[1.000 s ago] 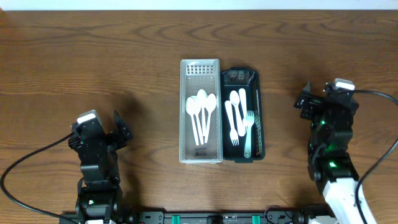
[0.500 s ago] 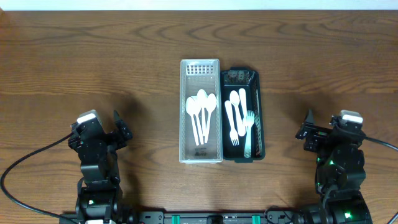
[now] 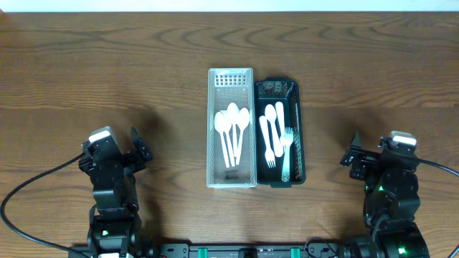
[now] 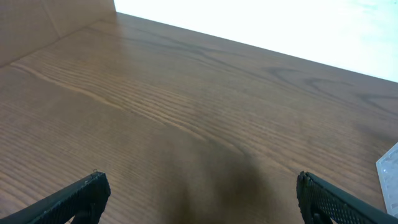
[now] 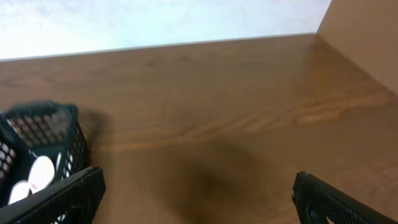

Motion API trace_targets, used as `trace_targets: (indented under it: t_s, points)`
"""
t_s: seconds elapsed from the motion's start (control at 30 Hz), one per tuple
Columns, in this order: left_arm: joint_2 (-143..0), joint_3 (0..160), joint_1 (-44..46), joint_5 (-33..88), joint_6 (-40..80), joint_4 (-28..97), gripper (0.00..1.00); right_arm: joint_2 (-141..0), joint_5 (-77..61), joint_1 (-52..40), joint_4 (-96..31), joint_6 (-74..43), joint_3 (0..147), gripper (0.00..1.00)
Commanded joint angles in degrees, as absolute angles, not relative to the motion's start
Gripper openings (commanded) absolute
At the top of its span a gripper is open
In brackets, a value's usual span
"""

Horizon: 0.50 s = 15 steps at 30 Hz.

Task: Pack container

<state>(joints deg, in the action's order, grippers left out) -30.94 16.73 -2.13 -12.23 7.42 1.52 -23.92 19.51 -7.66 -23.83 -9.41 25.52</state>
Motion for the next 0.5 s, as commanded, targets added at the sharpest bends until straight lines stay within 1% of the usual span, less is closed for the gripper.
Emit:
trace_targets:
  t_s: [0.0,0.27,0.4,0.47]
  points:
    - [-30.59,17.12,-1.96,-12.71,6.9,1.45,0.98,-23.64,19.84,-8.12,-25.98,-10.26,25.67,0.99]
    - [-30.59,17.12,-1.96,-12.71,6.9,1.45,0.98,-21.76,19.84,-8.12,-35.48,-10.26,25.67,0.99]
    - [-30.59,17.12,-1.96,-12.71,6.9,1.45,0.98,-14.87,19.92,-7.97,-43.4,-10.24,25.67,0.99]
    - [-30.59,17.12,-1.96,-12.71,6.9,1.45,0.98,-10.52,17.3,-7.9,-45.6,-10.24,25.67,0.99]
